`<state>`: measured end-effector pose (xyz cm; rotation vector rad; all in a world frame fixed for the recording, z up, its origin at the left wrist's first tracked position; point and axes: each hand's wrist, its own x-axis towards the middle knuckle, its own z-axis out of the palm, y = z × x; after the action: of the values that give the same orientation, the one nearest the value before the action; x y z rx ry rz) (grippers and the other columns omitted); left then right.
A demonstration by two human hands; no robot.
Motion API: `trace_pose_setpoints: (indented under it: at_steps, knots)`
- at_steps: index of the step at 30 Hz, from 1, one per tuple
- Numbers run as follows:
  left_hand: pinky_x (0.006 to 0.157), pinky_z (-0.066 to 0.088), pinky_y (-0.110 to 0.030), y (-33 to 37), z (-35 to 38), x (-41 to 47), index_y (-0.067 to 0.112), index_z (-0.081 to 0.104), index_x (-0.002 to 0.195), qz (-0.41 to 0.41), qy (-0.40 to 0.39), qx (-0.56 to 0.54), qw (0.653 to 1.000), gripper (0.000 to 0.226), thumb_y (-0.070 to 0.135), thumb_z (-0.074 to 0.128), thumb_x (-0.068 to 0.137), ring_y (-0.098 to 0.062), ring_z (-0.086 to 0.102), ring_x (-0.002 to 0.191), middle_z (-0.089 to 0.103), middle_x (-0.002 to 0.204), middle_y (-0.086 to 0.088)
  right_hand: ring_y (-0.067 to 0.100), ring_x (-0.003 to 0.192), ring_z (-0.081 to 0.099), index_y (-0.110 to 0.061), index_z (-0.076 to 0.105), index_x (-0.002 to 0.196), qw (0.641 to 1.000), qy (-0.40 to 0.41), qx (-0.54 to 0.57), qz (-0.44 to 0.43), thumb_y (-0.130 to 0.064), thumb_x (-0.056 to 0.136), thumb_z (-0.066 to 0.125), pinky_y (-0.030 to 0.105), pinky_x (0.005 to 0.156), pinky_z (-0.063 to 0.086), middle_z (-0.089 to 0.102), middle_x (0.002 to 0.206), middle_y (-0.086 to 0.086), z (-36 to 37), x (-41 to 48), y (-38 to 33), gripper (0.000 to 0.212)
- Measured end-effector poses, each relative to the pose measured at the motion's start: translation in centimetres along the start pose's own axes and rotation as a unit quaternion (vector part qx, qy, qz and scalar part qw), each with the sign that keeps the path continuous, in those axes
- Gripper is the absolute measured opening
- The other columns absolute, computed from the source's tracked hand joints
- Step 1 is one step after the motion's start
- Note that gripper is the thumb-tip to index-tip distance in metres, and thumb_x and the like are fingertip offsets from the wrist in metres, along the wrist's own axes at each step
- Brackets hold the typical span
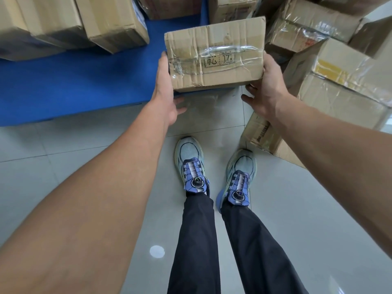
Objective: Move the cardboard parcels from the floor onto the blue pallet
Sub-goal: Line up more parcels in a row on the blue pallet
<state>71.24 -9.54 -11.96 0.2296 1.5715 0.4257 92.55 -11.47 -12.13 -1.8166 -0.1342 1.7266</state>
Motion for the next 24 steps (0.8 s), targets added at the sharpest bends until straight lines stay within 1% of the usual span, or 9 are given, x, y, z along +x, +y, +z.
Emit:
trace_pose_setpoints:
  at_steps: [4,10,13,15,17,18,20,22,24]
  knots:
    - [0.099,0.038,-0.055,-0.1,0.2,0.2,0.040,0.066,0.130,0.002,0.001,-0.004,1.000,0.070,0.084,0.032,0.088,-0.028,0.055,0.123,0.067,0.132,0.001,0.013,0.120,0.058,-0.032,0.065,0.128,1.000,0.013,0.013,-0.006,-0.054,0.098,0.051,0.039,0.099,0.043,0.069,0.126,-0.006,0.3,-0.1,-0.1,0.040]
    - [0.102,0.035,-0.059,-0.3,0.0,0.5,0.043,0.063,0.133,0.007,0.005,-0.007,1.000,0.068,0.084,0.032,0.089,-0.023,0.051,0.129,0.065,0.135,0.007,0.015,0.113,0.060,-0.033,0.070,0.105,1.000,0.026,0.011,-0.004,-0.050,0.097,0.052,0.036,0.089,0.045,0.073,0.112,-0.006,0.9,-0.1,-0.7,0.026]
    - [0.103,0.036,-0.060,-0.4,-0.1,0.4,0.044,0.062,0.134,0.012,0.005,-0.009,1.000,0.068,0.084,0.034,0.088,-0.022,0.051,0.130,0.064,0.136,0.007,0.015,0.117,0.059,-0.032,0.070,0.113,1.000,0.022,-0.002,-0.005,-0.052,0.098,0.051,0.035,0.091,0.044,0.072,0.119,-0.005,0.7,-0.1,-0.6,0.032]
    - [0.104,0.035,-0.061,-0.5,-0.3,0.2,0.043,0.057,0.140,0.009,0.013,-0.009,1.000,0.072,0.085,0.033,0.088,-0.022,0.048,0.134,0.060,0.143,0.005,0.014,0.128,0.055,-0.031,0.066,0.128,1.000,0.022,-0.006,-0.006,-0.056,0.102,0.045,0.036,0.104,0.041,0.067,0.134,-0.006,0.5,-0.4,-0.6,0.042]
    - [0.105,0.037,-0.061,-0.8,-0.5,-0.6,0.041,0.046,0.151,-0.005,0.039,-0.016,0.999,0.078,0.086,0.031,0.089,-0.024,0.044,0.142,0.051,0.155,0.001,0.015,0.146,0.040,-0.025,0.049,0.152,0.999,0.036,-0.001,0.001,-0.062,0.104,0.036,0.040,0.123,0.025,0.049,0.157,-0.003,0.2,-1.1,-0.7,0.062]
    - [0.106,0.037,-0.060,-1.0,-0.7,-1.3,0.040,0.040,0.156,-0.013,0.055,-0.022,0.998,0.080,0.086,0.031,0.090,-0.025,0.042,0.145,0.045,0.160,0.000,0.016,0.151,0.034,-0.022,0.041,0.158,0.999,0.046,0.001,-0.003,-0.064,0.105,0.033,0.043,0.127,0.019,0.041,0.163,-0.002,0.0,-1.8,-0.9,0.068]
    - [0.110,0.036,-0.059,-1.7,-1.2,-3.1,0.038,0.032,0.160,-0.021,0.072,-0.029,0.997,0.082,0.084,0.029,0.092,-0.026,0.041,0.147,0.036,0.166,-0.002,0.017,0.152,0.033,-0.019,0.036,0.160,0.997,0.070,-0.002,-0.015,-0.064,0.104,0.034,0.043,0.126,0.021,0.036,0.166,0.000,-0.4,-3.8,-1.3,0.072]
    - [0.112,0.039,-0.056,-2.7,-1.3,-5.6,0.032,0.033,0.160,-0.032,0.074,-0.021,0.997,0.082,0.081,0.029,0.094,-0.024,0.047,0.142,0.037,0.164,-0.005,0.004,0.134,0.051,-0.020,0.049,0.152,0.996,0.083,-0.010,-0.036,-0.061,0.105,0.037,0.035,0.114,0.036,0.052,0.155,-0.008,-1.0,-6.4,-1.7,0.064]
    - [0.109,0.043,-0.053,-3.9,-0.8,-8.2,0.026,0.042,0.156,-0.043,0.061,0.013,0.997,0.079,0.077,0.031,0.097,-0.021,0.053,0.133,0.046,0.158,-0.004,-0.013,0.094,0.063,-0.025,0.069,0.122,0.994,0.086,-0.018,-0.059,-0.057,0.106,0.038,0.024,0.093,0.046,0.073,0.112,-0.026,-1.8,-8.7,-2.0,0.048]
